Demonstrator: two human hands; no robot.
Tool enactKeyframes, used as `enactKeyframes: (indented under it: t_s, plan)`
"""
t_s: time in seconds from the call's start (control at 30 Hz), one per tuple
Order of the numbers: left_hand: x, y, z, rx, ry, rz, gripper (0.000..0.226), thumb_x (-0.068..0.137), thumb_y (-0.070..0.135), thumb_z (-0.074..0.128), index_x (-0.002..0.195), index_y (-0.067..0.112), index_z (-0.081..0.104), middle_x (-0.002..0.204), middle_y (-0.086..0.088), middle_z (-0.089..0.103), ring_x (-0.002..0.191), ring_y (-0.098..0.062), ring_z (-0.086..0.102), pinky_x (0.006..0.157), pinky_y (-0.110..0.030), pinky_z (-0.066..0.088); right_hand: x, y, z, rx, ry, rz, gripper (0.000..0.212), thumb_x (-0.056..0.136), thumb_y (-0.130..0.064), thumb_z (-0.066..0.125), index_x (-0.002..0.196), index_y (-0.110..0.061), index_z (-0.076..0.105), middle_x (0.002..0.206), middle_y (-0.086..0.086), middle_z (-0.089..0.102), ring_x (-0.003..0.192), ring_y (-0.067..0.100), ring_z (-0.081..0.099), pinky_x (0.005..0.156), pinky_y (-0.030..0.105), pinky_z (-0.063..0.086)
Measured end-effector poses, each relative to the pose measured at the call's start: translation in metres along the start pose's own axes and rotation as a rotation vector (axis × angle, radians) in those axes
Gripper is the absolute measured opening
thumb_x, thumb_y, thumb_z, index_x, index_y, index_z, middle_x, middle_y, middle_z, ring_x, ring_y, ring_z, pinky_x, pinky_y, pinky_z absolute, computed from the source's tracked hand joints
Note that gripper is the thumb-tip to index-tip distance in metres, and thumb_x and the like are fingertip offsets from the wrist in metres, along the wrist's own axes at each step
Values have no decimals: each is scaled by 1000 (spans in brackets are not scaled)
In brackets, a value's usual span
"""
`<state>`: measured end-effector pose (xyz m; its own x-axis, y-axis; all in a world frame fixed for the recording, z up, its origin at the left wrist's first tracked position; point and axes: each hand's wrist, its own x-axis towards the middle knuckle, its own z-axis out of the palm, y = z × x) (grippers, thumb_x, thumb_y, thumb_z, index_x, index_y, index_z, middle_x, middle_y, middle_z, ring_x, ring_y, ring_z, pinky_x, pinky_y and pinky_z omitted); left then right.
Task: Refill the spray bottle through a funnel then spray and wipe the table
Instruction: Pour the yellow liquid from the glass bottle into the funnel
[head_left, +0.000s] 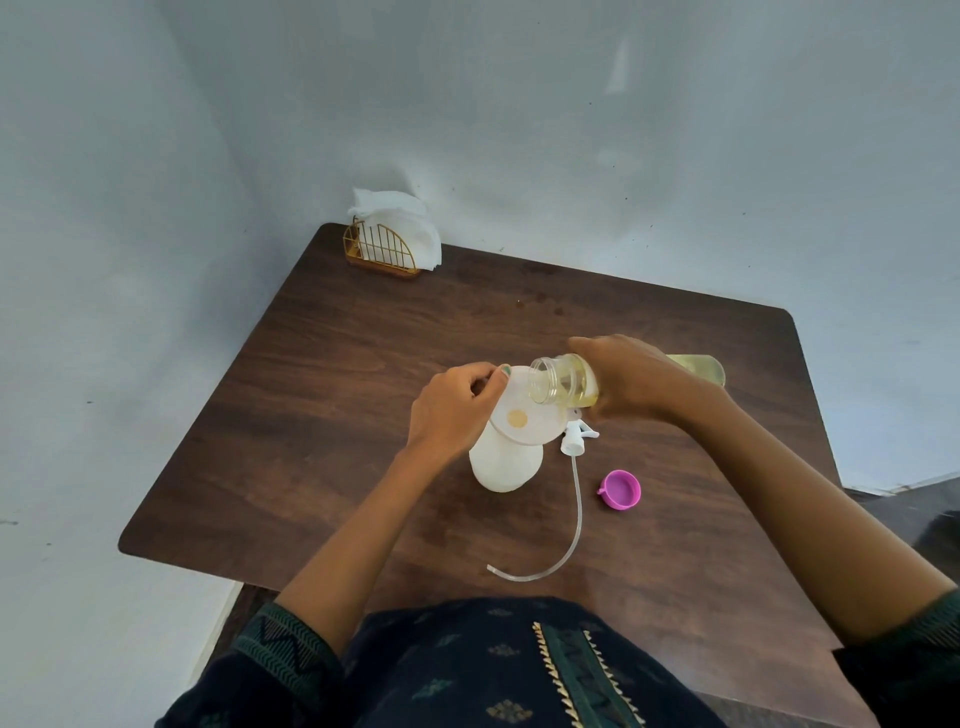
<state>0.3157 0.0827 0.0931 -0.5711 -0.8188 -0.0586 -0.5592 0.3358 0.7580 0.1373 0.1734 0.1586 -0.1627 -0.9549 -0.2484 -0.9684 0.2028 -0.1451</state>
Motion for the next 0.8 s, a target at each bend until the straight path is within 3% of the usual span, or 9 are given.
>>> enactKeyframes:
  t_s: [0.33,0.53,0.8]
  plan:
    - [1,-2,2,-15,3,16,38,96,46,42,78,22,65,59,7,55,57,-10,49,55,-27,34,-1,-3,-2,-8,-14,1,39,68,-18,78,95,-16,51,83,-4,58,74,17,55,53,21,37]
    - [1,-3,2,-13,-1,16,39,96,47,42,79,21,66,61,5,57,58,-10,49,55,-27,33,-1,-3,-2,-12,-6,8,38,66,-17,77,94,-15,51,85,0,61,76,21,58,62,32,46]
    - [1,-2,1,-9,1,9,38,96,45,43,72,21,61,53,8,48,54,-10,45,54,-27,30,-2,-2,-2,-20,-6,1,37,66,-17,77,90,-16,49,80,-2,58,73,21,55,50,23,32]
